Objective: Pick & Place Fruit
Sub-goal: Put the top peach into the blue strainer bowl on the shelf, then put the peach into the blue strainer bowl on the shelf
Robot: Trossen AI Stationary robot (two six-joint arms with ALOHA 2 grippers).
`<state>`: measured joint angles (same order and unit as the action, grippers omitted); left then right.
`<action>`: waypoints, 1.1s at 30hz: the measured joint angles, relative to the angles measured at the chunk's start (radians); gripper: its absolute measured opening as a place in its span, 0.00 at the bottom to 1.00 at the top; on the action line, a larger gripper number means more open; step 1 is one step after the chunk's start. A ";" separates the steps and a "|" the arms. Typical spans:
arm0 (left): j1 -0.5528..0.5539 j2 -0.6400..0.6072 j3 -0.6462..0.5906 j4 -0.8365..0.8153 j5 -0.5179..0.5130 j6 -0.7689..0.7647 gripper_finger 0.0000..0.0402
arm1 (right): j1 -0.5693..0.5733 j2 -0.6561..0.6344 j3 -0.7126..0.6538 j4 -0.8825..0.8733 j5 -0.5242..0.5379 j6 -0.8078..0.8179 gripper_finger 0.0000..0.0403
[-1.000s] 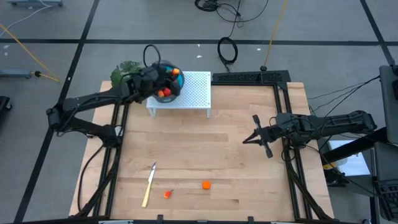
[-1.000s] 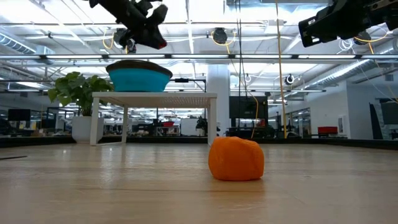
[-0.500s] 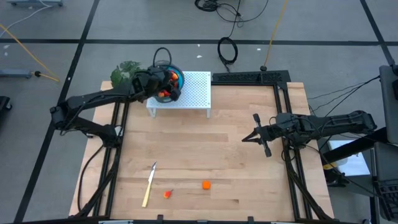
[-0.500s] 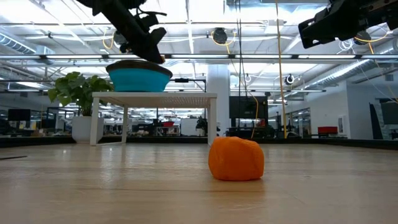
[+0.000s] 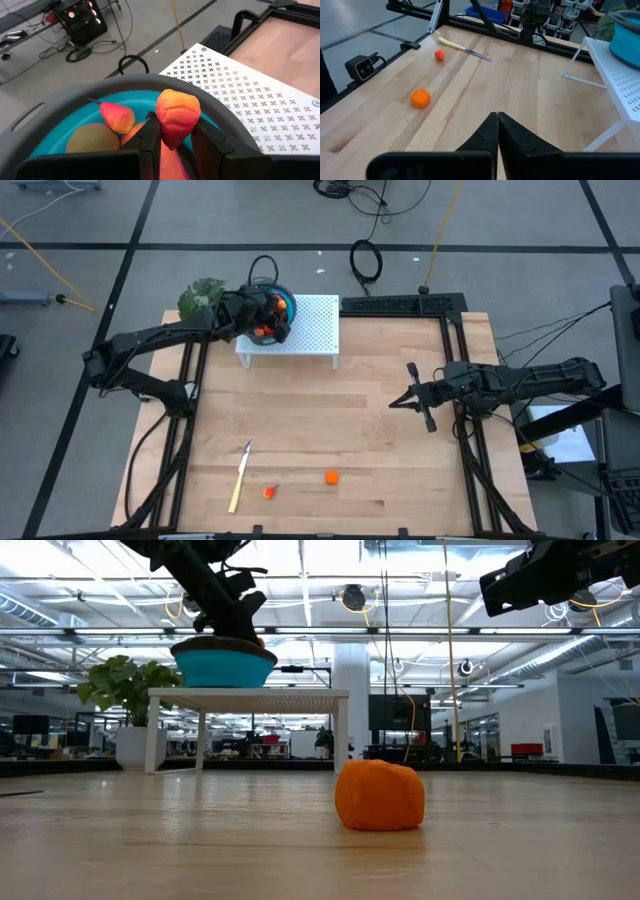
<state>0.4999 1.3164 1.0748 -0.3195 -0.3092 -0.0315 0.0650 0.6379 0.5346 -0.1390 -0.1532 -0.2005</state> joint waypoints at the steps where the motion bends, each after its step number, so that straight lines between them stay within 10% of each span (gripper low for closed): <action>1: 0.000 0.000 0.000 0.000 0.005 0.000 0.20 | 0.000 0.000 0.000 0.000 0.000 -0.001 0.00; 20: 0.010 0.001 0.000 -0.046 0.073 -0.077 0.20 | 0.000 0.000 0.000 0.000 0.000 -0.002 0.00; 33: 0.010 0.001 0.000 -0.044 0.092 -0.077 0.47 | 0.000 -0.033 0.000 -0.008 0.000 0.004 0.00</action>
<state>0.5102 1.3175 1.0748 -0.3636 -0.2176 -0.1085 0.0650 0.6048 0.5346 -0.1475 -0.1535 -0.1962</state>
